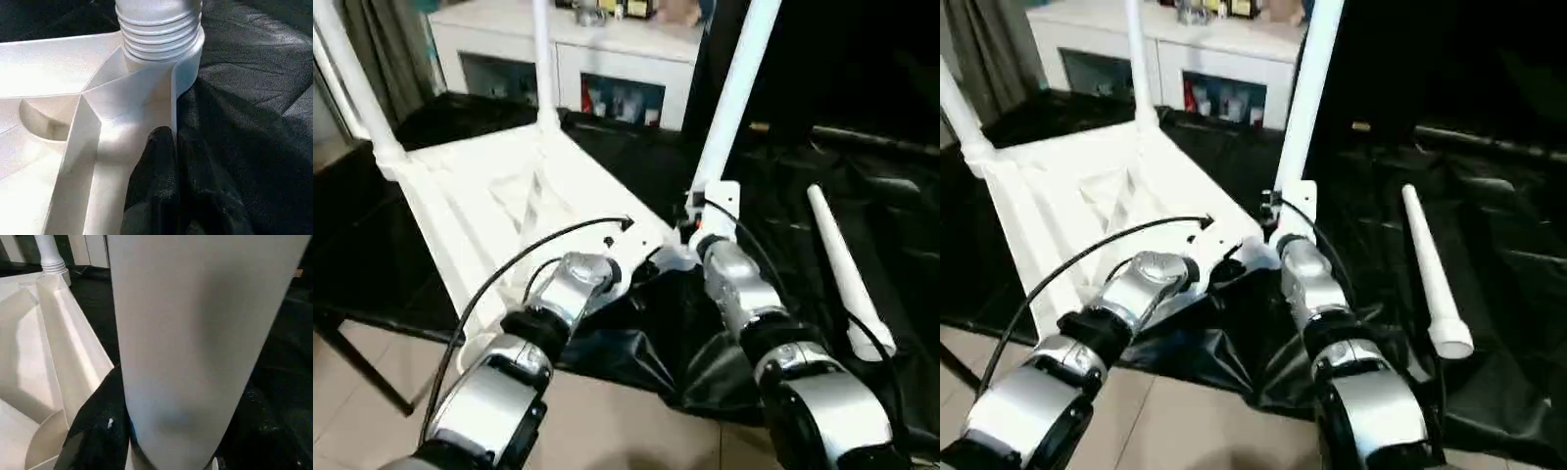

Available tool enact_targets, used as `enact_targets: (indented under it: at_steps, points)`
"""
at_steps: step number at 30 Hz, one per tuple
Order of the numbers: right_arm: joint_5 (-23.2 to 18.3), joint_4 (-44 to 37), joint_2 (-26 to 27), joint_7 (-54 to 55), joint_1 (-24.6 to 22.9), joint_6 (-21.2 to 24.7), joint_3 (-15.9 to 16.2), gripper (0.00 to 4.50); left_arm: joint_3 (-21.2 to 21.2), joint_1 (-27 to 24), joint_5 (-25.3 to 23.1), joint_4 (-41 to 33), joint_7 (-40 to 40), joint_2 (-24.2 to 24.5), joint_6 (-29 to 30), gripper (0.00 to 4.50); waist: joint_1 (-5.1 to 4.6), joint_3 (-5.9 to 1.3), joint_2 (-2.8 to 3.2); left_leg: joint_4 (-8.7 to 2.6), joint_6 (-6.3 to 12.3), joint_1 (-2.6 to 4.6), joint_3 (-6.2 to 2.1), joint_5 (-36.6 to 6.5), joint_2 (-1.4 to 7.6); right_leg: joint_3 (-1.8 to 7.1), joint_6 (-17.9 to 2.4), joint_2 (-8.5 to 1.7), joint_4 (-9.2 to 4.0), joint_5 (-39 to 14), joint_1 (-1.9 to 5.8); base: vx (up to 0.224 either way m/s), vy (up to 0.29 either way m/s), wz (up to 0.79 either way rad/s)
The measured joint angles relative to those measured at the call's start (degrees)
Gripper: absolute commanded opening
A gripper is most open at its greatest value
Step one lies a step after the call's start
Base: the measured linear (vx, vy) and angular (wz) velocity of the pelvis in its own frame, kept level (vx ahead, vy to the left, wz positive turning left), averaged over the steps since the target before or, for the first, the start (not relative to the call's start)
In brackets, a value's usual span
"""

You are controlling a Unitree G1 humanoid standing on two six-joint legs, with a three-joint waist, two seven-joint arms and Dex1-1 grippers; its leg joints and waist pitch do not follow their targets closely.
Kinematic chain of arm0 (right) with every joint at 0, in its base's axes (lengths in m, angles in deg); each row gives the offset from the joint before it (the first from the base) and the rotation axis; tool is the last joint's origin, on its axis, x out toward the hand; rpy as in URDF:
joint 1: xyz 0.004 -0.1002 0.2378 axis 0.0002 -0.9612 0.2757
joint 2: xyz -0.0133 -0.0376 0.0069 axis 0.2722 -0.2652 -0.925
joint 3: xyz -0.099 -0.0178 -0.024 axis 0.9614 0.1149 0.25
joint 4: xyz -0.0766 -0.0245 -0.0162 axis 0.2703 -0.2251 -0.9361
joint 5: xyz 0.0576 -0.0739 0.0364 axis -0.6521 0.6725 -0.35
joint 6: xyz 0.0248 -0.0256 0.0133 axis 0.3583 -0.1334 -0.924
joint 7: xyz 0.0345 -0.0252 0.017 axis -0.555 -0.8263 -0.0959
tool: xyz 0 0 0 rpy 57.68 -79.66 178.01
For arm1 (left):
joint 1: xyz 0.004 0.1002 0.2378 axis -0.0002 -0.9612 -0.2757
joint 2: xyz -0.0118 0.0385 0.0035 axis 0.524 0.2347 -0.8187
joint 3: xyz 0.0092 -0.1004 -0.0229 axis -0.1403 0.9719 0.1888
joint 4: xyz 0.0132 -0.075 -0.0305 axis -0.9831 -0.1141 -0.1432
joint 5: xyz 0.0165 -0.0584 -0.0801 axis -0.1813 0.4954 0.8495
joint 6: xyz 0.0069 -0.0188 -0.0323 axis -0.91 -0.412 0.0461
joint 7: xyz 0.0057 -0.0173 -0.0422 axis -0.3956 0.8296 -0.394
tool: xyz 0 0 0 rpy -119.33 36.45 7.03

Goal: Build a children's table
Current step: Insert table leg to table base

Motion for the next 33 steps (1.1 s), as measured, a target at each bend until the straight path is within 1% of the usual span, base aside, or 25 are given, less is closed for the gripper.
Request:
enact_targets:
  at_steps: [2,3,4,8,12,14,16,17,18,19,20,22,24,25,26,27,29,31,33]
  points:
    - [0.14,0.64,0.16,-0.03,0.47,-0.26,-0.11,1.88,0.0,0.0,0.01,-0.21,0.0,0.23,0.15,0.0,-0.12,-0.06,0.11,-0.1,0.0,-0.25,-0.26,0.0,0.13,-0.53,0.02,0.0,-0.41,0.01,0.01,0.0,0.0,0.0]
    - [0.25,0.87,0.21,-0.1,0.97,-0.41,-0.14,1.88,0.0,0.0,0.05,-0.43,0.0,0.42,0.16,0.0,-0.18,-0.05,0.19,-0.14,0.0,-0.53,-0.37,0.0,0.26,-0.86,0.02,0.0,-0.71,0.01,-0.03,0.0,0.0,0.0]
    - [0.4,1.08,0.21,-0.25,1.25,-0.6,-0.14,1.88,0.01,0.01,0.1,-0.48,0.0,0.51,0.08,0.0,-0.27,-0.04,0.21,-0.14,-0.01,-0.66,-0.39,0.01,0.33,-0.98,0.02,0.0,-0.8,0.01,-0.07,0.0,0.0,0.0]
    - [1.3,2.15,0.21,-1.05,1.92,-0.96,0.08,1.88,0.03,0.05,0.16,-0.47,0.0,0.72,0.07,0.0,-1.08,0.02,0.32,-0.14,-0.01,-0.73,-0.39,0.01,0.34,-1.04,0.02,-0.02,-0.98,0.01,-0.02,0.0,0.0,0.0]
    - [1.52,2.48,0.05,-2.38,2.22,-1.33,0.05,1.88,0.15,0.11,0.23,-0.5,0.0,0.91,-0.18,0.0,-1.36,0.09,0.45,-0.26,0.0,-0.99,-0.48,0.01,0.38,-1.33,0.02,-0.03,-1.69,0.01,0.04,0.0,0.0,0.0]
    - [1.53,2.58,-0.18,-3.3,2.35,-1.33,0.02,2.58,0.16,0.13,0.25,-0.51,-0.01,0.96,-0.32,0.0,-1.5,0.12,0.5,-0.25,0.01,-1.11,-0.44,0.02,0.36,-1.28,0.02,-0.03,-1.83,0.01,0.02,0.0,0.0,0.0]
    - [1.67,4.34,-0.13,-4.2,2.02,-0.55,0.02,2.6,0.23,0.33,0.25,-0.51,0.0,1.23,-0.39,0.0,-1.64,0.18,0.46,-0.25,0.01,-1.2,-0.41,0.02,0.36,-1.26,0.01,-0.03,-1.88,0.01,-0.05,0.0,0.0,0.0]
    - [1.71,4.48,0.03,-4.54,1.43,-1.39,-0.03,2.74,0.27,0.44,0.32,-0.55,-0.11,1.44,-0.42,0.0,-1.67,0.28,0.57,-0.21,0.03,-1.4,-0.41,0.03,0.36,-1.24,0.01,-0.03,-1.88,0.01,-0.2,0.0,0.0,0.0]
    - [1.83,4.57,-0.21,-5.09,1.87,-1.29,-0.03,2.74,0.35,0.65,0.33,-0.58,-0.1,1.47,-0.48,0.0,-1.65,0.37,0.72,-0.2,0.03,-1.57,-0.36,0.03,0.35,-1.15,-0.01,-0.05,-1.87,0.02,-0.33,0.0,0.0,0.0]
    - [1.9,4.7,-0.27,-5.33,1.99,-1.19,-0.04,2.89,0.35,0.88,0.33,-0.54,-0.1,1.47,-0.41,0.0,-1.64,0.38,0.71,-0.22,0.04,-1.62,-0.3,0.03,0.37,-1.06,-0.06,-0.05,-1.78,0.05,-0.38,0.0,0.0,0.0]
    - [1.97,4.72,-0.34,-5.59,2.02,-1.19,-0.06,3.03,0.37,0.92,0.33,-0.54,-0.1,1.47,-0.46,0.0,-1.64,0.39,0.67,-0.21,0.05,-1.6,-0.18,0.04,0.38,-0.92,-0.22,-0.05,-1.62,0.31,-0.43,0.0,0.0,0.0]
    - [2.03,4.89,-0.33,-5.68,2.02,-1.09,-0.09,3.06,0.46,1.05,0.33,-0.54,-0.1,1.58,-0.55,0.0,-1.61,0.42,0.72,-0.21,0.05,-1.61,-0.14,0.05,0.41,-0.88,-0.28,-0.05,-1.54,0.57,-0.48,0.0,0.0,0.0]
    - [2.04,5.1,-0.38,-6.21,2.02,-1.01,-0.13,3.32,0.52,1.16,0.33,-0.54,-0.1,1.74,-0.87,0.0,-1.5,0.45,0.75,-0.22,0.04,-1.65,-0.11,0.06,0.45,-0.89,-0.26,-0.04,-1.34,0.72,-0.61,0.0,0.0,0.0]
    - [2.05,5.11,-0.44,-6.51,2.02,-1.01,-0.13,3.32,0.52,1.18,0.33,-0.53,-0.1,1.75,-1.02,0.0,-1.45,0.45,0.75,-0.22,0.04,-1.64,-0.1,0.06,0.48,-0.88,-0.23,-0.05,-1.27,0.82,-0.63,0.0,0.0,0.0]
    - [2.07,5.3,-0.6,-7.08,2.02,-0.9,-0.14,3.47,0.53,1.28,0.33,-0.52,-0.08,1.79,-1.17,0.0,-1.43,0.46,0.74,-0.22,0.02,-1.67,-0.03,0.07,0.54,-0.88,-0.25,-0.05,-1.12,0.85,-0.72,0.0,0.0,0.0]
    - [2.06,5.36,-0.62,-7.69,2.02,-0.9,-0.14,3.47,0.55,1.44,0.33,-0.5,-0.06,1.94,-1.28,0.0,-1.44,0.48,0.73,-0.22,-0.08,-1.72,0.05,0.13,0.57,-0.83,-0.27,-0.05,-0.9,0.87,-0.87,0.0,0.0,0.0]
    - [2.06,5.35,-0.69,-9.1,2.01,-0.9,-0.13,3.76,0.65,1.74,0.33,-0.44,-0.04,2.44,-1.57,0.0,-1.44,0.52,0.66,-0.2,-0.2,-1.75,0.16,0.2,0.59,-0.74,-0.31,-0.09,-0.61,1.41,-1.1,0.0,0.0,0.0]
    - [2.19,4.51,-1.31,-11.51,1.69,-0.94,0.33,3.83,0.65,1.75,0.33,-0.42,-0.4,3.04,-2.81,0.0,-1.31,0.54,0.67,-0.2,-0.19,-1.76,0.22,0.21,0.83,-0.83,0.04,-0.04,-0.49,1.86,-1.16,0.026,-0.017,0.02]
    - [2.85,2.64,-2.05,-13.66,0.95,-0.82,0.97,3.96,0.81,1.75,0.34,-0.49,-1.31,3.51,-3.93,0.0,-1.17,0.55,0.68,-0.27,0.12,-1.81,0.36,0.4,1.04,-0.88,0.11,0.02,-0.06,1.96,-1.4,0.057,-0.035,0.04]
